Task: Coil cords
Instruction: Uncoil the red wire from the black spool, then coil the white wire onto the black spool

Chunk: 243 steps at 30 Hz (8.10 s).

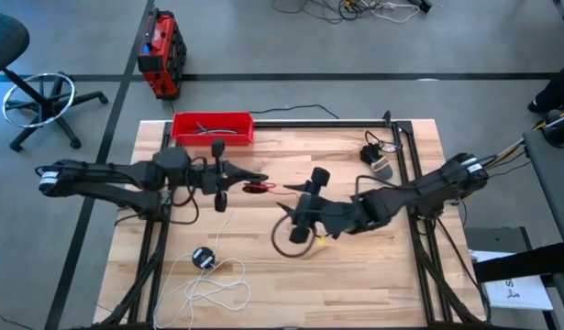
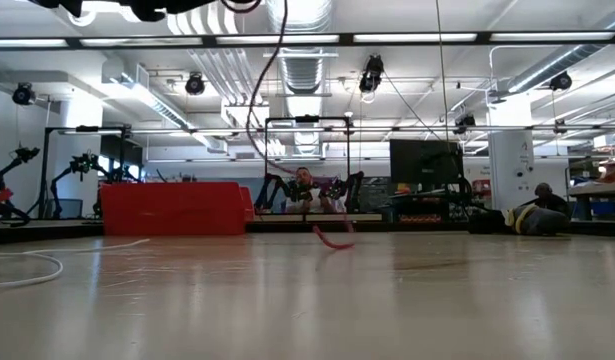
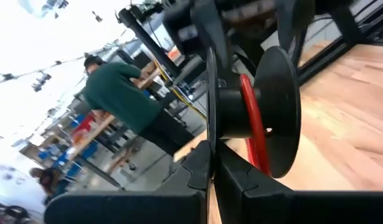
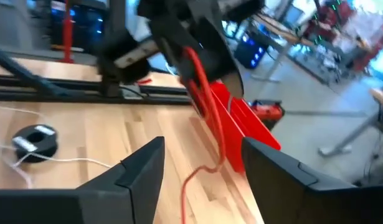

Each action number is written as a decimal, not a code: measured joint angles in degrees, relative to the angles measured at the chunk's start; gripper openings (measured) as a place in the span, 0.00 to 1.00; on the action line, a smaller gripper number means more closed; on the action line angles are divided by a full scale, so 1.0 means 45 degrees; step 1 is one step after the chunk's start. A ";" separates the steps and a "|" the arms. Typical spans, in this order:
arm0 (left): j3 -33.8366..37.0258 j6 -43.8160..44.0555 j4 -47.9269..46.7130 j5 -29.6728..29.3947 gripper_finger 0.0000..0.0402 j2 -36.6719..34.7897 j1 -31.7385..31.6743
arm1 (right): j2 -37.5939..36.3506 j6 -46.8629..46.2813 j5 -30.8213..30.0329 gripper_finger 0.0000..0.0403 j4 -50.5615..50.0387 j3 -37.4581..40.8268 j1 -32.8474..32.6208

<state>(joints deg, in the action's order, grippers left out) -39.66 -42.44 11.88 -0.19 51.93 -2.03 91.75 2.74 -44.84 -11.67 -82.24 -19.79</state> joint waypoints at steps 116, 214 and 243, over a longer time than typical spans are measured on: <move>-0.0908 0.4358 0.1099 0.3681 0.10 0.1359 0.0121 | 0.0798 0.2989 0.2634 0.01 -0.0050 -0.2627 0.0374; -0.2303 1.3564 -0.8388 0.1920 0.33 0.0207 0.3705 | 0.3710 0.0102 0.6057 0.46 -0.5503 -0.1588 0.1844; 0.3693 2.5391 -0.9252 0.4506 0.39 0.0176 0.5029 | 0.3705 0.4660 0.6464 0.46 -0.2409 -0.1588 0.2808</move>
<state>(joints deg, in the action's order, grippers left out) -23.04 71.82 -29.76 20.09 52.72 20.60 108.42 23.71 -15.75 -22.51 -89.38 -7.15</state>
